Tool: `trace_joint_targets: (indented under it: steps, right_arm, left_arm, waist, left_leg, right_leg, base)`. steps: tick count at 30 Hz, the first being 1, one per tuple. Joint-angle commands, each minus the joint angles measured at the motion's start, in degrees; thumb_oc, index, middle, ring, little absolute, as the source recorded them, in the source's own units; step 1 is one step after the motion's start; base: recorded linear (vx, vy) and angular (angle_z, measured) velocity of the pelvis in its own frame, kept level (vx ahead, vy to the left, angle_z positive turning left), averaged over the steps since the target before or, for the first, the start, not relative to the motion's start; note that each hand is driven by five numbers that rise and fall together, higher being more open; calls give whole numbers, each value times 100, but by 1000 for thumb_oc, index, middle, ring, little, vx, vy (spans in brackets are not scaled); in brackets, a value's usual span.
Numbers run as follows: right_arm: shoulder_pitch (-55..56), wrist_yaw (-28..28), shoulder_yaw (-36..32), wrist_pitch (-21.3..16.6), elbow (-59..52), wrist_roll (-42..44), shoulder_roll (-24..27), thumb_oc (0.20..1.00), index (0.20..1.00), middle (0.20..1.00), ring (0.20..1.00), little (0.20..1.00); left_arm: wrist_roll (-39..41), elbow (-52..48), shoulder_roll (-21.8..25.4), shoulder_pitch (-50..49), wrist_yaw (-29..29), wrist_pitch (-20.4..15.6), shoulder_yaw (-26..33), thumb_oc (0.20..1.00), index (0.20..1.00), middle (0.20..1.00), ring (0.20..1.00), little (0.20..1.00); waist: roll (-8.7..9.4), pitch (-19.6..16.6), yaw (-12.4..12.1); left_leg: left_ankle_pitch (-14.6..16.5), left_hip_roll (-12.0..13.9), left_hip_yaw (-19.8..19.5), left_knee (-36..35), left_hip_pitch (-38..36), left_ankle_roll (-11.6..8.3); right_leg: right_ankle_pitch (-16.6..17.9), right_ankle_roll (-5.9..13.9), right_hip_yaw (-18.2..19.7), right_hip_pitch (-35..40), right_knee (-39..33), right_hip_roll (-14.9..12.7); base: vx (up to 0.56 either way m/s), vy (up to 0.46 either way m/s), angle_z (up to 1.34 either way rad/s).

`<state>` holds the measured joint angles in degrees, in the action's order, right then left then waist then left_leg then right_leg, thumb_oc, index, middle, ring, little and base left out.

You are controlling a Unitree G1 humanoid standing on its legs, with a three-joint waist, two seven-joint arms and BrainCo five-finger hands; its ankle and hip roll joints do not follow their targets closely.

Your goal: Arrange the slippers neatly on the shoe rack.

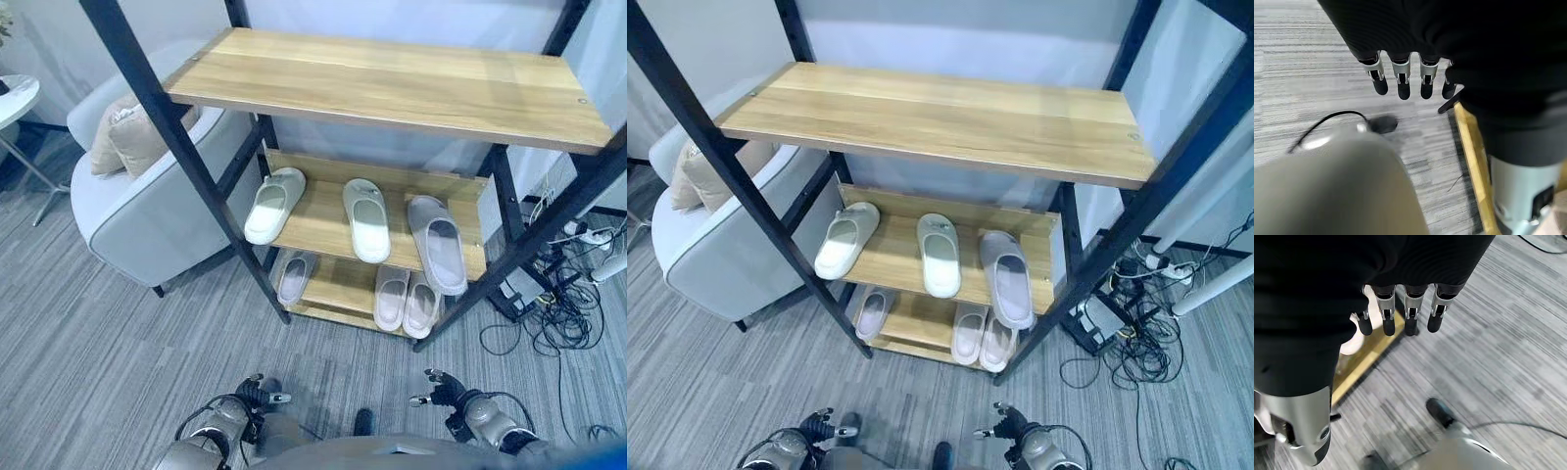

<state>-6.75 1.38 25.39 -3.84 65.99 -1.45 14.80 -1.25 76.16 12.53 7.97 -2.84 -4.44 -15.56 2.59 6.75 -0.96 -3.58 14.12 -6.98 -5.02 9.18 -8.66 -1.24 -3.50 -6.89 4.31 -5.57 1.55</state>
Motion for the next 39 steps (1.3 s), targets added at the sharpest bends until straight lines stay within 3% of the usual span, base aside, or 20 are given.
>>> trace_joint_targets:
  steps: [1, 3, 7, 15, 27, 32, 33, 35, 36, 38, 39]
  right_arm:
    - [-244, -103, 104, -588, -2103, -323, 518, 1000, 1000, 1000, 1000, 1000]
    - [629, 156, -378, -494, -1371, -5, 470, 1000, 1000, 1000, 1000, 1000]
    - [799, 472, -492, -250, -759, 175, 357, 1000, 1000, 1000, 1000, 1000]
    - [1117, 275, -609, -387, -1924, -75, 540, 1000, 1000, 1000, 1000, 1000]
    - [1517, 341, -498, -479, -2984, -404, 724, 1000, 1000, 1000, 1000, 1000]
    - [2109, 1012, -508, -875, -5060, 109, 1483, 1000, 1000, 1000, 1000, 1000]
    - [2287, 1392, -483, -976, -5753, 502, 1821, 1000, 1000, 1000, 1000, 1000]
    - [2441, 1922, -456, -987, -6658, 1186, 2333, 1000, 1000, 1000, 1000, 1000]
    - [2453, 1927, -466, -977, -6674, 1194, 2344, 1000, 1000, 1000, 1000, 1000]
    - [2328, 2451, -322, -877, -7626, 2190, 3205, 1000, 1000, 1000, 1000, 1000]
    - [2336, 2453, -331, -867, -7641, 2197, 3217, 1000, 1000, 1000, 1000, 1000]
  left_arm:
    - [-333, 120, -128, -396, 66, -42, -90, 1000, 1000, 1000, 1000, 1000]
    - [-133, 128, 17, -334, 132, -72, 196, 1000, 1000, 1000, 1000, 1000]
    - [-217, 87, 339, -317, 181, -120, 259, 1000, 1000, 1000, 1000, 1000]
    - [-421, 80, 138, -435, 173, -156, 173, 1000, 1000, 1000, 1000, 1000]
    - [-538, 22, 1, -401, 127, -169, 47, 1000, 1000, 1000, 1000, 1000]
    - [-531, -17, -1, -459, 179, -261, 137, 1000, 1000, 1000, 1000, 1000]
    - [-580, 20, -15, -474, 245, -304, 111, 1000, 1000, 1000, 1000, 1000]
    - [-579, 46, -32, -480, 321, -358, 67, 1000, 1000, 1000, 1000, 1000]
    - [-579, 46, -37, -481, 321, -358, 65, 1000, 1000, 1000, 1000, 1000]
    - [-549, 47, -52, -450, 429, -415, -21, 1000, 1000, 1000, 1000, 1000]
    - [-549, 47, -58, -450, 429, -415, -20, 1000, 1000, 1000, 1000, 1000]
  waist:
    - [136, -271, -146]
    - [202, -301, -23]
    - [201, -425, 61]
    - [93, -529, 275]
    - [62, -492, 444]
    - [37, -485, 491]
    - [40, -498, 508]
    - [27, -525, 525]
    - [21, -526, 524]
    - [14, -573, 519]
    - [7, -573, 523]
  left_leg:
    - [338, -808, 217, 454, -823, 537]
    - [459, -941, 488, 413, -982, 636]
    - [482, -1099, 696, 105, -1161, 743]
    - [534, -1204, 889, 2, -1165, 758]
    - [540, -1157, 1037, 2, -1210, 713]
    - [544, -1099, 1125, 2, -1225, 674]
    - [545, -1084, 1140, 2, -1236, 654]
    - [534, -1062, 1133, 2, -1249, 626]
    - [534, -1061, 1132, 2, -1249, 626]
    - [526, -1029, 1125, 2, -1259, 591]
    - [526, -1028, 1121, 2, -1259, 591]
  right_leg:
    - [-385, 825, 189, -102, 823, -714]
    - [-270, 972, 380, -141, 851, -851]
    - [-93, 1131, 440, -169, 667, -1013]
    - [87, 1265, 429, -141, 347, -1166]
    - [233, 1271, 508, -83, 74, -1126]
    - [220, 1294, 596, -166, 57, -1091]
    - [199, 1302, 599, -163, 57, -1076]
    - [175, 1304, 594, -153, 57, -1059]
    - [175, 1304, 593, -152, 57, -1058]
    - [154, 1300, 566, -133, 57, -1038]
    - [154, 1300, 562, -131, 57, -1038]
  base:
    - [410, 577, -38]
    - [185, 361, -32]
    - [69, 142, -21]
    - [7, 30, -8]
    - [-15, -21, -8]
    - [-1, -28, -9]
    - [19, -26, -8]
    - [0, 0, 0]
    - [0, 0, 0]
    - [0, 0, 0]
    - [41, -13, 0]
